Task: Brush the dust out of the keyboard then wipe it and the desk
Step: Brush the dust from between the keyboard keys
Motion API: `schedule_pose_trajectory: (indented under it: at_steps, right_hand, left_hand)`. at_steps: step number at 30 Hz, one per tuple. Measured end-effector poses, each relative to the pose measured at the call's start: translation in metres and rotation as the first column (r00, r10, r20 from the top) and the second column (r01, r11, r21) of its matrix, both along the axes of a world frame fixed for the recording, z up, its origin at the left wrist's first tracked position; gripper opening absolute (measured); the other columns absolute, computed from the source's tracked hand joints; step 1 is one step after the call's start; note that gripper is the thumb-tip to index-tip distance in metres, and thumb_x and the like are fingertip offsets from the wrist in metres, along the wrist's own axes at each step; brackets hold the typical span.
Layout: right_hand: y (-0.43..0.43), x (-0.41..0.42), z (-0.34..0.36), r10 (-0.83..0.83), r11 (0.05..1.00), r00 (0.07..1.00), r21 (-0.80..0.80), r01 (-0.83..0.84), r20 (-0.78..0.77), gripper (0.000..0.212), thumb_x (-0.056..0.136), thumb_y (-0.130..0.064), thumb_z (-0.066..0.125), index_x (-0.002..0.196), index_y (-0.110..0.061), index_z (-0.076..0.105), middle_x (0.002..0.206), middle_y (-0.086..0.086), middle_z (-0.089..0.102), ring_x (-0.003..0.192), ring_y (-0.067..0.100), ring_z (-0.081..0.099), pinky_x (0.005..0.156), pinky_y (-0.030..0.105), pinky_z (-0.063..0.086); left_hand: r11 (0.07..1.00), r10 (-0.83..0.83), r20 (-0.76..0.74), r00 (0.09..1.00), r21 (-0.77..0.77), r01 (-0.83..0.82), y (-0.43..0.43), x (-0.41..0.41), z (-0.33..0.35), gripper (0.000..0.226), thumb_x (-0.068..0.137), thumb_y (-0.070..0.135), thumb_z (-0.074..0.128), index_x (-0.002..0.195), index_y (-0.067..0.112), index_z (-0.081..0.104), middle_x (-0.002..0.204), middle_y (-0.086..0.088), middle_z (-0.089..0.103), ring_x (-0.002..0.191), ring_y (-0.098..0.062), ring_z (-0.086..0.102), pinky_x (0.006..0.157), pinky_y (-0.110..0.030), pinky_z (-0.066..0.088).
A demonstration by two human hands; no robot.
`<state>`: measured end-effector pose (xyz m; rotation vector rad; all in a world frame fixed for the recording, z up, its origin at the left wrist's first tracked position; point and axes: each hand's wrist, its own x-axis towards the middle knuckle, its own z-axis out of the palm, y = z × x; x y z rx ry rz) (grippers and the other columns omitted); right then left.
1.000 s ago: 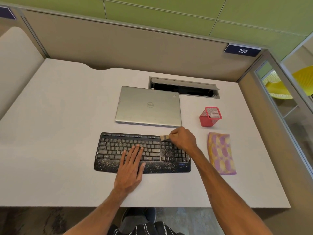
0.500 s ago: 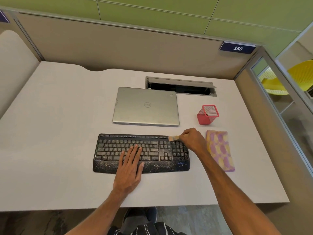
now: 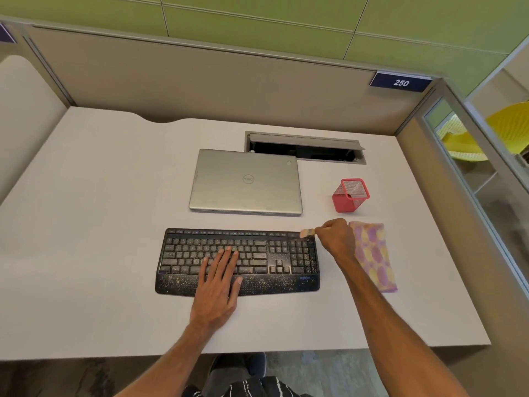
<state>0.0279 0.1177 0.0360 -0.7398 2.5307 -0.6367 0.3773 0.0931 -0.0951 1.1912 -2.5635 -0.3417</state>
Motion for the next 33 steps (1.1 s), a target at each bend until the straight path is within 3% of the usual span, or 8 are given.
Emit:
schedule_pose_trajectory:
  at_steps: [4, 6, 13, 20, 23, 27, 30, 33]
  right_hand:
    - [-0.001, -0.001, 0.002, 0.024, 0.996, 0.998, -0.087, -0.018, 0.061, 0.023, 0.087, -0.034, 0.072, 0.1, -0.019, 0.082, 0.097, -0.002, 0.079, 0.089, 0.017, 0.071, 0.08, 0.032, 0.055]
    - [-0.002, 0.005, 0.0, 0.105, 0.994, 0.99, -0.038, -0.102, 0.093, 0.02, 0.085, -0.035, 0.073, 0.096, -0.022, 0.082, 0.094, -0.005, 0.078, 0.088, 0.016, 0.071, 0.08, 0.034, 0.057]
    - [0.008, -0.001, 0.003, -0.037, 0.996, 0.988, 0.073, 0.048, -0.153, 0.021, 0.09, -0.034, 0.07, 0.102, -0.019, 0.08, 0.098, 0.003, 0.078, 0.085, 0.025, 0.068, 0.07, 0.028, 0.044]
    - [0.012, -0.006, -0.003, 0.095, 0.995, 0.992, 0.003, -0.095, 0.08, 0.018, 0.087, -0.036, 0.072, 0.094, -0.022, 0.082, 0.091, -0.005, 0.078, 0.085, 0.016, 0.071, 0.079, 0.036, 0.059]
    - [0.024, -0.015, -0.004, 0.017, 0.998, 1.0, 0.058, -0.018, 0.02, 0.019, 0.09, -0.032, 0.07, 0.096, -0.02, 0.083, 0.091, -0.003, 0.078, 0.082, 0.018, 0.069, 0.071, 0.031, 0.051]
    - [0.031, -0.026, 0.001, -0.059, 0.998, 0.997, -0.001, 0.059, -0.052, 0.022, 0.093, -0.031, 0.069, 0.104, -0.016, 0.082, 0.103, 0.001, 0.078, 0.087, 0.021, 0.066, 0.075, 0.031, 0.047]
    - [0.027, -0.021, 0.001, -0.026, 0.997, 0.999, -0.069, 0.029, 0.041, 0.02, 0.091, -0.032, 0.073, 0.101, -0.017, 0.082, 0.099, -0.001, 0.079, 0.087, 0.018, 0.069, 0.077, 0.032, 0.052]
    - [0.027, -0.014, 0.0, 0.031, 0.999, 0.999, 0.032, -0.032, 0.036, 0.016, 0.088, -0.034, 0.071, 0.094, -0.023, 0.082, 0.093, -0.004, 0.078, 0.084, 0.016, 0.069, 0.074, 0.033, 0.055]
  left_hand:
    - [1.0, -0.002, -0.004, 1.0, -0.007, 0.002, 0.0, 0.0, 0.001, 0.068, 0.116, 0.045, 0.033, 0.176, 0.018, 0.02, 0.184, -0.003, 0.015, 0.171, -0.022, 0.011, 0.136, -0.061, 0.012]
    - [1.0, -0.003, -0.007, 1.0, -0.003, 0.002, 0.001, 0.0, 0.001, 0.068, 0.115, 0.045, 0.034, 0.176, 0.018, 0.02, 0.184, -0.003, 0.015, 0.17, -0.022, 0.012, 0.136, -0.062, 0.012]
    - [1.0, 0.001, 0.0, 1.0, -0.002, -0.001, 0.001, 0.0, 0.001, 0.068, 0.115, 0.046, 0.035, 0.176, 0.019, 0.02, 0.184, -0.003, 0.015, 0.17, -0.022, 0.012, 0.136, -0.061, 0.012]
    - [1.0, -0.004, 0.0, 1.0, -0.003, 0.004, 0.001, 0.001, -0.001, 0.068, 0.115, 0.045, 0.037, 0.176, 0.019, 0.021, 0.184, -0.003, 0.016, 0.17, -0.022, 0.012, 0.136, -0.061, 0.012]
    - [1.0, -0.003, -0.002, 1.0, -0.006, 0.003, 0.0, 0.001, 0.001, 0.067, 0.115, 0.045, 0.034, 0.176, 0.019, 0.022, 0.184, -0.003, 0.016, 0.17, -0.022, 0.012, 0.136, -0.061, 0.012]
    - [1.0, -0.007, -0.003, 1.0, 0.0, 0.007, 0.0, 0.001, 0.001, 0.067, 0.115, 0.046, 0.032, 0.176, 0.019, 0.02, 0.184, -0.003, 0.016, 0.17, -0.022, 0.012, 0.136, -0.062, 0.013]
    - [1.0, -0.005, -0.003, 1.0, 0.0, 0.005, 0.001, 0.001, 0.0, 0.067, 0.115, 0.046, 0.032, 0.176, 0.019, 0.019, 0.184, -0.003, 0.015, 0.171, -0.021, 0.011, 0.136, -0.062, 0.013]
    - [1.0, -0.007, -0.004, 1.0, -0.002, 0.007, 0.0, 0.001, 0.001, 0.067, 0.116, 0.046, 0.032, 0.176, 0.018, 0.02, 0.184, -0.003, 0.016, 0.17, -0.021, 0.011, 0.136, -0.062, 0.014]
